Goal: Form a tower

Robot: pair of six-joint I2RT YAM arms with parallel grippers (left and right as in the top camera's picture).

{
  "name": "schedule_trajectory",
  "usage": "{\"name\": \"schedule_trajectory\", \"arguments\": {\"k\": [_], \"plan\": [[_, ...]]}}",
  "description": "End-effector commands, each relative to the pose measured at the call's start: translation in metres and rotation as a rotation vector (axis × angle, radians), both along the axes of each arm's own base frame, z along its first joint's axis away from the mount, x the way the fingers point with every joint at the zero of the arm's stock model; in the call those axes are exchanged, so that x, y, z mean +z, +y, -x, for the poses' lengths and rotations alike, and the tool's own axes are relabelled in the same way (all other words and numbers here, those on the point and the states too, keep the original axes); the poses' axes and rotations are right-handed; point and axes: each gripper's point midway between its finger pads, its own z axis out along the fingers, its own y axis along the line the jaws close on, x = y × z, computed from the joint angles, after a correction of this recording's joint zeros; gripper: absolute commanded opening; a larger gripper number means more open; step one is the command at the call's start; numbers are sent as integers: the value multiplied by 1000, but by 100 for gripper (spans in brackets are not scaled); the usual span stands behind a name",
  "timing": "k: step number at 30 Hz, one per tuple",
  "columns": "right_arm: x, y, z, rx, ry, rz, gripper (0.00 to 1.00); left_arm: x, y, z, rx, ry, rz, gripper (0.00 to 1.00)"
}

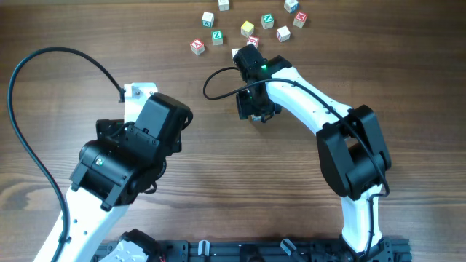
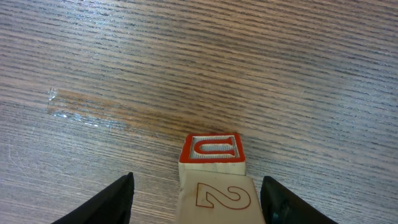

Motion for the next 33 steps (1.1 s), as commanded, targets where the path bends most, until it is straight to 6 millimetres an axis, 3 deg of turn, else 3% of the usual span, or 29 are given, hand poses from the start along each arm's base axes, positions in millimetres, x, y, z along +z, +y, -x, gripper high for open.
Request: {"name": "schedule_trajectory", "arguments": {"k": [1, 14, 33], "plan": [[-12, -4, 2, -3, 15, 33, 65, 2, 1, 1, -3, -8, -1, 100], [-18, -4, 1, 0, 19, 35, 65, 2, 1, 1, -3, -8, -1, 100], [-18, -6, 3, -1, 25, 43, 43, 2, 1, 1, -3, -8, -1, 100]]}}
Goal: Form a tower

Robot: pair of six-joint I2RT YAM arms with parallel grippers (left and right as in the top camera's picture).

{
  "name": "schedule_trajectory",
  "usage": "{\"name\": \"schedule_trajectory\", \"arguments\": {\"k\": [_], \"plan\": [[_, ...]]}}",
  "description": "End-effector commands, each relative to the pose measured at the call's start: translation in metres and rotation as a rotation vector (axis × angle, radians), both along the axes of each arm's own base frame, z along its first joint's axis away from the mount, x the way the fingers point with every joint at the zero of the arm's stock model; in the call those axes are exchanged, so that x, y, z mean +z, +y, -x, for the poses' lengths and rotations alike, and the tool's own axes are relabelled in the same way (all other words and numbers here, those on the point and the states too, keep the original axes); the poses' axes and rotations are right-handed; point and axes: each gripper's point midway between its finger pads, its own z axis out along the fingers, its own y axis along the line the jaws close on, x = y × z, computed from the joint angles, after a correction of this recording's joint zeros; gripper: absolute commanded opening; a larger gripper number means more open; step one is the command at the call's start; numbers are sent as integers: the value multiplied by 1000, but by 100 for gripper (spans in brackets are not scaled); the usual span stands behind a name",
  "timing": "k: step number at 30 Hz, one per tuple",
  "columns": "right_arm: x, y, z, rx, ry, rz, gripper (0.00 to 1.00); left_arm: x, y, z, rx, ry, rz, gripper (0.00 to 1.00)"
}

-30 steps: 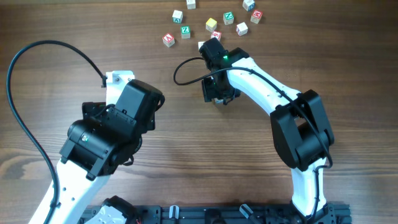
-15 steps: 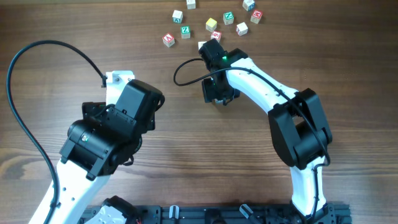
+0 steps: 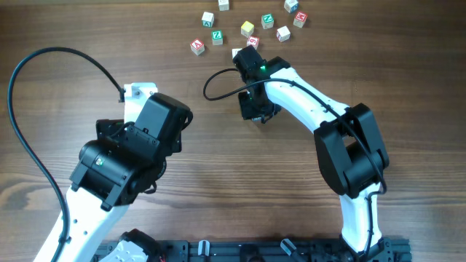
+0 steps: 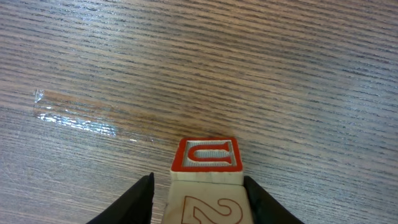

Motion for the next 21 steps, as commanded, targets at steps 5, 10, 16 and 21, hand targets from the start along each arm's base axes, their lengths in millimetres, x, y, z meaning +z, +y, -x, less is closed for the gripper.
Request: {"name": "schedule_trajectory", "arguments": {"k": [5, 10, 16, 21], "plan": [[-11, -5, 3, -4, 15, 34, 35, 2, 1, 1, -3, -8, -1, 100], [-11, -5, 3, -7, 15, 36, 30, 2, 1, 1, -3, -8, -1, 100], [-10, -10, 3, -66, 17, 58, 23, 2, 1, 1, -3, -8, -1, 100], [-5, -12, 4, -97, 27, 70, 15, 2, 1, 1, -3, -8, -1, 100]]}}
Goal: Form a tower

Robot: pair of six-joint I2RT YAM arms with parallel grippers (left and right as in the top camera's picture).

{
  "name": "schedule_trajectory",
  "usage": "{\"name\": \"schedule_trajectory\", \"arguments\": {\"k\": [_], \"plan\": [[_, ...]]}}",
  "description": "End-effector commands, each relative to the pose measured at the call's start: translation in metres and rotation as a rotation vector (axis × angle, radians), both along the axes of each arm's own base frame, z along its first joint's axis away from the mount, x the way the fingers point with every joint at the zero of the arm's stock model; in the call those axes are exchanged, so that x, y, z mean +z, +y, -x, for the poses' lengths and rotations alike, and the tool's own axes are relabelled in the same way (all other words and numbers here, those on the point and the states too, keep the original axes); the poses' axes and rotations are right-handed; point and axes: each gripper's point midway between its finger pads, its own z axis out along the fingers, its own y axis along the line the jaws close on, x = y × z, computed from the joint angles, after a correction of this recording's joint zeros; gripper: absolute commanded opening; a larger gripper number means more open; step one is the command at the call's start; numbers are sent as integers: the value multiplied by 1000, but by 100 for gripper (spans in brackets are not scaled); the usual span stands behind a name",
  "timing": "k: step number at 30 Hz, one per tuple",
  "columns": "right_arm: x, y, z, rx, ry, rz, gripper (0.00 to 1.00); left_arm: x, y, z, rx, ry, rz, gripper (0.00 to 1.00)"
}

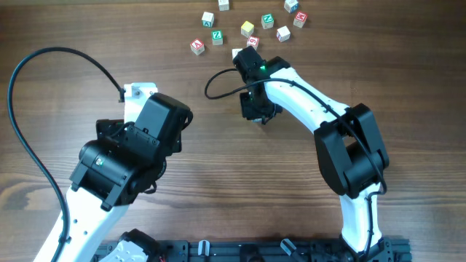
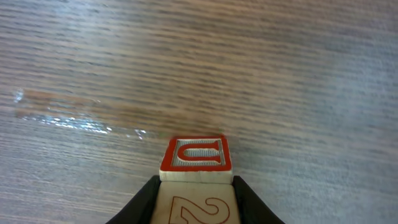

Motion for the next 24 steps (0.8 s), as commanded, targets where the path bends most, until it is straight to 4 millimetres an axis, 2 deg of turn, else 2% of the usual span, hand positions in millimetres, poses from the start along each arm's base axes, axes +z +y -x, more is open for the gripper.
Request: {"name": "schedule_trajectory", "arguments": {"k": [1, 5, 12, 17, 24], "plan": [[-5, -8, -1, -61, 0, 52, 15, 2, 1, 1, -3, -8, -1, 100], [-3, -10, -1, -90, 1, 62, 15, 2, 1, 1, -3, -8, -1, 100], [-4, -28, -2, -285, 20, 78, 15, 2, 1, 1, -3, -8, -1, 100], [-4, -25, -3, -280, 20, 63, 13, 2, 1, 1, -3, -8, -1, 100], [-4, -20, -5, -238, 18, 42, 24, 2, 1, 1, -3, -8, -1, 100]]}}
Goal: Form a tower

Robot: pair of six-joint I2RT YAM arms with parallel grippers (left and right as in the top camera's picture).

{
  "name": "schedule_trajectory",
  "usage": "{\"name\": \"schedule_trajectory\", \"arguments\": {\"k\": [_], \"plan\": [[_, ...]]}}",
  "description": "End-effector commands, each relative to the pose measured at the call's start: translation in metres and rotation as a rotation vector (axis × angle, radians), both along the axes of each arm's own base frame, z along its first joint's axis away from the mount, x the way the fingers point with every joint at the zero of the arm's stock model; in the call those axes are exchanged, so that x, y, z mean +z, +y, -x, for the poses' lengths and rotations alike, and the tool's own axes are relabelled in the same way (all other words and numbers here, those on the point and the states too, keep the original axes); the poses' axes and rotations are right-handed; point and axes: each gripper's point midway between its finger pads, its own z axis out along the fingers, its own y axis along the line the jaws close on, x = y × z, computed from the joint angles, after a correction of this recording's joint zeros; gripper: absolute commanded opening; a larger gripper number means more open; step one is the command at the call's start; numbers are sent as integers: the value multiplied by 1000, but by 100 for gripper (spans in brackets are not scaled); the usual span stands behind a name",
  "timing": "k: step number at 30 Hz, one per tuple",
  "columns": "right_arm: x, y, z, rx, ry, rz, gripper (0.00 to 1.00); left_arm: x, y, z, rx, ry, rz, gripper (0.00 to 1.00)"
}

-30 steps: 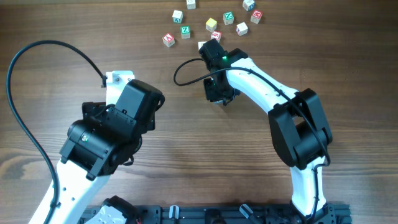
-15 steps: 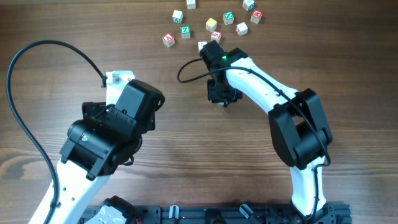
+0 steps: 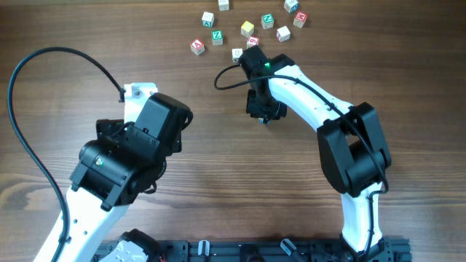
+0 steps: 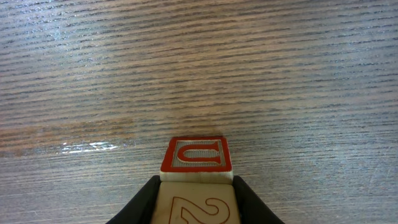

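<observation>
A wooden block [image 4: 196, 155] with a red U on its top face and a red 2 on its near side sits between the fingers [image 4: 142, 204] of my right gripper [image 4: 196, 208]. The gripper is shut on it, both black pads pressed against its sides. In the overhead view my right gripper [image 3: 263, 110] is at the upper middle of the table, and the arm hides the block. Whether the block touches the wood I cannot tell. My left arm [image 3: 131, 153] is folded at the left with its fingers hidden.
Several loose letter blocks lie at the far edge: red ones [image 3: 196, 46], green ones [image 3: 216, 36], a yellow one [image 3: 247, 28] and a white one [image 3: 237, 53] just beyond my right wrist. A black cable [image 3: 44, 58] loops at the left.
My right gripper, still shut on the U block, has shifted a little to the right on the table. The shiny streak on the wood now lies closer to the block. The left arm is unchanged.
At first my right gripper's jaws stood wide open on either side of the U block. Then they were narrower around it. Then they were shut on its sides, and now the gripper and block sit slightly further right.
</observation>
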Motion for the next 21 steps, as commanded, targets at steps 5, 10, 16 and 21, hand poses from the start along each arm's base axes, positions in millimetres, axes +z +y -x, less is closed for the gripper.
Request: {"name": "schedule_trajectory", "arguments": {"k": [5, 10, 16, 21], "plan": [[-4, -1, -6, 8, -6, 8, 39, 2, 1, 1, -3, -8, -1, 100], [-4, -3, -6, 8, -9, 14, 52, 2, 1, 1, -3, -8, -1, 100], [-4, -3, -6, 7, -8, 15, 44, 2, 1, 1, -3, -8, -1, 100], [-4, -3, -6, 7, -9, 14, 32, 2, 1, 1, -3, -8, -1, 100]]}}
